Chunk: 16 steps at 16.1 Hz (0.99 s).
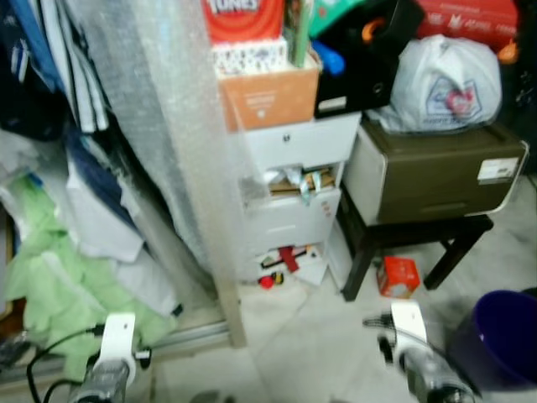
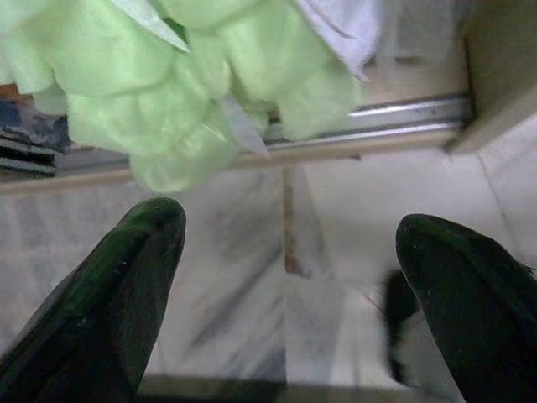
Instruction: Clean up the room
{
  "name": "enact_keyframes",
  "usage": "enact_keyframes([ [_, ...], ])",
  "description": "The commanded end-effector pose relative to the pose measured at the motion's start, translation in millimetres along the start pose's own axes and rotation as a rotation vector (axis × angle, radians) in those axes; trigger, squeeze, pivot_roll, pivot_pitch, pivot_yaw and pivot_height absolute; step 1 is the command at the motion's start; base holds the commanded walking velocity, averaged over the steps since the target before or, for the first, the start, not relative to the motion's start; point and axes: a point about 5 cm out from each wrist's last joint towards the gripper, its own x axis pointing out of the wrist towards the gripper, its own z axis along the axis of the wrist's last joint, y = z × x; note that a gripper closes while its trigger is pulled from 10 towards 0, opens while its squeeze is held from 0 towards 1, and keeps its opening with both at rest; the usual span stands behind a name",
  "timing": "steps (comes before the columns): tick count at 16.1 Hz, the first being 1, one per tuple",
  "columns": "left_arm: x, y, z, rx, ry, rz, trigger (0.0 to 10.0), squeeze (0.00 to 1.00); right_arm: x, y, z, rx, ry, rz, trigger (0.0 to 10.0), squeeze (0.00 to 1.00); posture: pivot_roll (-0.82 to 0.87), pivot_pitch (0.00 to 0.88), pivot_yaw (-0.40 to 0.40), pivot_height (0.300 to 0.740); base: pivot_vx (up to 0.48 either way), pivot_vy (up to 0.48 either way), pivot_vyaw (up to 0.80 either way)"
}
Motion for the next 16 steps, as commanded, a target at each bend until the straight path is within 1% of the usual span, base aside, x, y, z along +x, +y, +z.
enact_keyframes([
  [1, -0.7, 8.5, -2.1, 0.012, 0.001, 0.019, 10.0, 0.0, 1.3, 6.8, 14.8, -0.002, -0.049, 0.025, 10.0, 0.0, -0.07, 0.0, 0.022, 0.74, 0.0, 0.0, 0.0],
  [3, -0.7, 9.1, -0.7, 0.013, -0.013, 0.016, 10.0, 0.0, 1.3, 7.0, 16.2, -0.002, -0.06, 0.026, 10.0, 0.0, -0.07, 0.0, 0.023, 0.74, 0.0, 0.0, 0.0],
  [4, -0.6, 9.9, -0.5, 0.032, -0.011, 0.02, 10.0, 0.0, 1.3, 6.8, 16.5, -0.003, -0.062, 0.025, 10.0, 0.0, -0.07, 0.0, 0.024, 0.74, 0.0, 0.0, 0.0],
  [5, -0.6, 10.0, -0.2, 0.018, -0.014, 0.022, 10.0, 0.0, 1.3, 6.9, 17.1, -0.009, -0.066, 0.024, 10.0, 0.0, -0.07, 0.0, 0.025, 0.74, 0.0, 0.0, 0.0],
  [8, -0.6, 11.4, 0.1, 0.021, -0.014, 0.028, 10.0, 0.0, 1.4, 8.7, 18.0, -0.016, -0.07, 0.026, 10.0, 0.0, -0.07, 0.0, 0.026, 0.74, 0.0, 0.0, 0.0],
  [9, -0.7, 11.4, 0.1, 0.003, -0.017, 0.028, 10.0, 0.0, 1.4, 8.9, 18.0, -0.016, -0.069, 0.028, 10.0, 0.0, -0.08, 0.0, 0.027, 0.74, 0.0, 0.0, 0.0],
  [12, -0.8, 10.7, -0.6, -0.007, -0.018, 0.028, 10.0, 0.0, 1.4, 8.6, 18.7, -0.017, -0.071, 0.027, 10.0, 0.0, -0.07, 0.0, 0.025, 0.74, 0.0, 0.0, -0.77],
  [16, -0.9, 9.7, -1.6, -0.003, -0.015, 0.024, 10.0, 0.0, 1.5, 8.4, 20.4, -0.027, -0.077, 0.028, 10.0, 0.0, -0.07, 0.0, 0.023, 0.74, 0.0, 0.417, 0.0],
])
